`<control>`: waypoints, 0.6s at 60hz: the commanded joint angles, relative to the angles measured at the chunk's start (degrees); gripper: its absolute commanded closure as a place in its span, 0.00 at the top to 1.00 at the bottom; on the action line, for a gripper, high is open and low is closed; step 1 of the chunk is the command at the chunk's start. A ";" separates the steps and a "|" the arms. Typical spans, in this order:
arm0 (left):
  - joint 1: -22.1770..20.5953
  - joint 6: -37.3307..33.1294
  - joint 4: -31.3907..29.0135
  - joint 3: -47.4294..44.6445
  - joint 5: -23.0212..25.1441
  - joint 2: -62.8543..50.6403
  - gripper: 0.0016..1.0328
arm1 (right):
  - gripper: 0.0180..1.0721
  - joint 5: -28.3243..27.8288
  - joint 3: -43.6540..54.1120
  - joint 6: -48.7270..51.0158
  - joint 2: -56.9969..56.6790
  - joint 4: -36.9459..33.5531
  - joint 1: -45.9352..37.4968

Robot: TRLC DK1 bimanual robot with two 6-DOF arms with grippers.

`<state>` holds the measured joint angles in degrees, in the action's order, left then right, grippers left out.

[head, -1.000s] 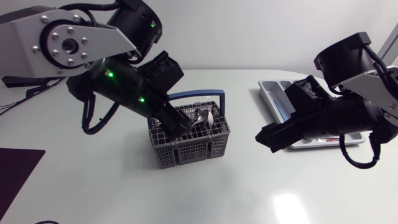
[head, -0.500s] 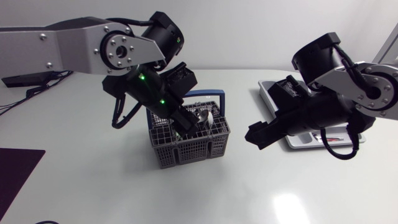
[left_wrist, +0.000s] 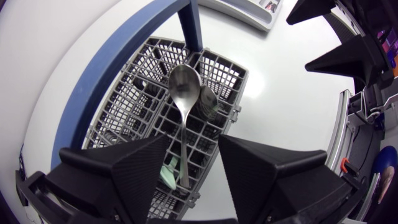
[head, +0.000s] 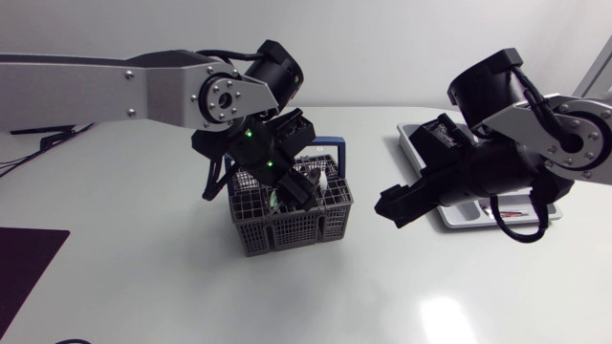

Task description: Unload the cutlery basket into the drawer organizer.

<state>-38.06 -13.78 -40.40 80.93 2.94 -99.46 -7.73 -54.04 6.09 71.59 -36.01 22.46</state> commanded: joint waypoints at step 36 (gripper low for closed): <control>-4.48 2.00 4.28 -3.32 -9.18 -2.84 0.48 | 0.95 -0.36 4.73 1.56 -2.95 0.85 0.22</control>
<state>-42.13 -13.08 -36.80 79.99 -5.39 -100.95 -7.73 -51.16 6.59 69.54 -35.59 22.46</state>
